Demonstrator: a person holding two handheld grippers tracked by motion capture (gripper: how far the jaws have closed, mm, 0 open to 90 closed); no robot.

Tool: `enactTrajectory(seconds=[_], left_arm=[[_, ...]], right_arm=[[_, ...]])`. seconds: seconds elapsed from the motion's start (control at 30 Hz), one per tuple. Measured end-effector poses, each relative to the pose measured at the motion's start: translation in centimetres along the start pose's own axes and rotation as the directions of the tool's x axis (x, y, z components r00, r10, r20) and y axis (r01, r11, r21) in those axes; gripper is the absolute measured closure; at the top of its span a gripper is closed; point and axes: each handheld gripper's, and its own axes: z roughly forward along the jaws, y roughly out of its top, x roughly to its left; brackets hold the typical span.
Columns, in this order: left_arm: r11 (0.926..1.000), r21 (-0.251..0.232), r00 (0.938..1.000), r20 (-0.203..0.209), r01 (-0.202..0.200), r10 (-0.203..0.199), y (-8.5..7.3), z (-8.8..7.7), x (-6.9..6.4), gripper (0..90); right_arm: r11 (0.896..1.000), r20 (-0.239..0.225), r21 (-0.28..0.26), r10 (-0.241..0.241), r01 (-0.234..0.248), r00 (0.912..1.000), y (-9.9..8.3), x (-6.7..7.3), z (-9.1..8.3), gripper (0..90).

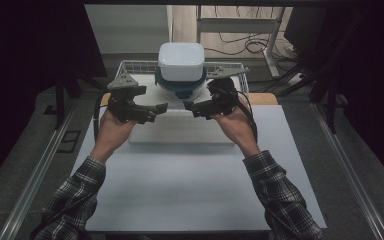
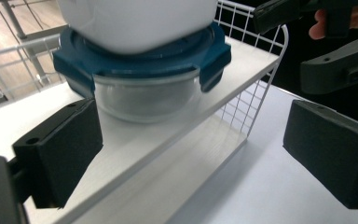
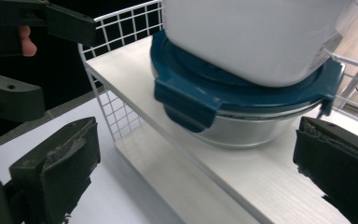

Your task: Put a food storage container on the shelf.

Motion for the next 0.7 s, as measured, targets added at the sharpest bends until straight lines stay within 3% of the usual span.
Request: enactTrajectory(seconds=[0.4, 0.7], left_arm=[[0.9998, -0.001, 0.9998, -0.001, -0.018, 0.018, -2.4, -0.7, -0.9, 3.3], [0.9996, 0.005, 0.9994, 0.022, -0.028, 0.027, -4.3, -0.4, -1.8, 3.3]], right_arm=[[1.0, -0.017, -0.01, -0.026, 0.025, 0.9995, -2.1, 0.9, -0.7, 0.0], [0.999, -0.021, -0.021, -0.033, 0.033, 0.9992, -3.8, 1.4, -1.4, 0.0]])
